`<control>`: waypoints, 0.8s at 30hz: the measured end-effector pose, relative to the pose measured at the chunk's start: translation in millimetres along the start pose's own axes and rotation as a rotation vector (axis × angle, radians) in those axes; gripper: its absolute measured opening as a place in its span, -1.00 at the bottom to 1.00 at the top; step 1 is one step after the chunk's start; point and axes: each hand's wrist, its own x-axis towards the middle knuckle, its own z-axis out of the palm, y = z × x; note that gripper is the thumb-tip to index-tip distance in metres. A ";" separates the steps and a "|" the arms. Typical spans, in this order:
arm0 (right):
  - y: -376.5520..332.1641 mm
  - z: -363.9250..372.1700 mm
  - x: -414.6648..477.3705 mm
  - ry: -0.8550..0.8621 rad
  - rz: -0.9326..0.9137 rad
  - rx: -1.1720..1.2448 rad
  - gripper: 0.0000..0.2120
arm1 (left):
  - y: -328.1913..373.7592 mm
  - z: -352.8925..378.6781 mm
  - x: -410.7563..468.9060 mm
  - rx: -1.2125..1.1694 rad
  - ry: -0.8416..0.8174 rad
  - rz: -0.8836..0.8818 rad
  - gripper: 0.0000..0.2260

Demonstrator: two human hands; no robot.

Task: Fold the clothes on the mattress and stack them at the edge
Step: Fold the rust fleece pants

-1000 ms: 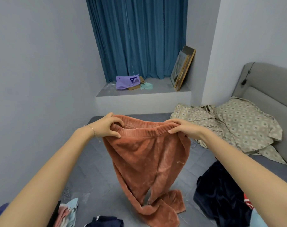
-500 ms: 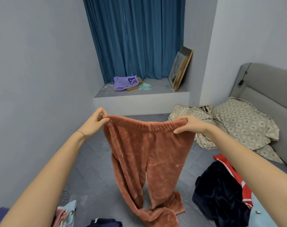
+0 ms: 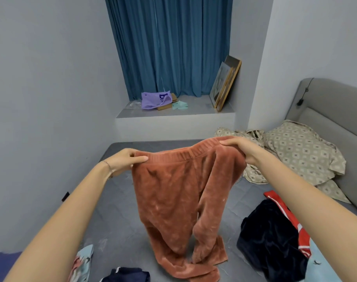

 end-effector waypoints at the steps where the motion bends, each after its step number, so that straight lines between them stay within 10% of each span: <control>1: 0.5 1.5 -0.5 0.000 0.023 0.034 -0.81 | -2.5 2.6 -0.5 -0.039 -0.019 0.004 -0.84; 14: -10.5 49.8 -6.1 0.142 0.162 0.379 -0.83 | 18.7 81.9 28.6 -0.554 0.632 -0.151 -0.76; 20: -32.6 99.5 -14.4 0.109 -0.079 0.254 -0.94 | 77.6 132.4 25.0 -0.544 0.606 0.253 -0.88; 24: -52.9 95.2 -19.2 -0.051 -0.064 0.131 -0.50 | 89.6 143.1 15.7 -0.410 0.521 0.509 -0.86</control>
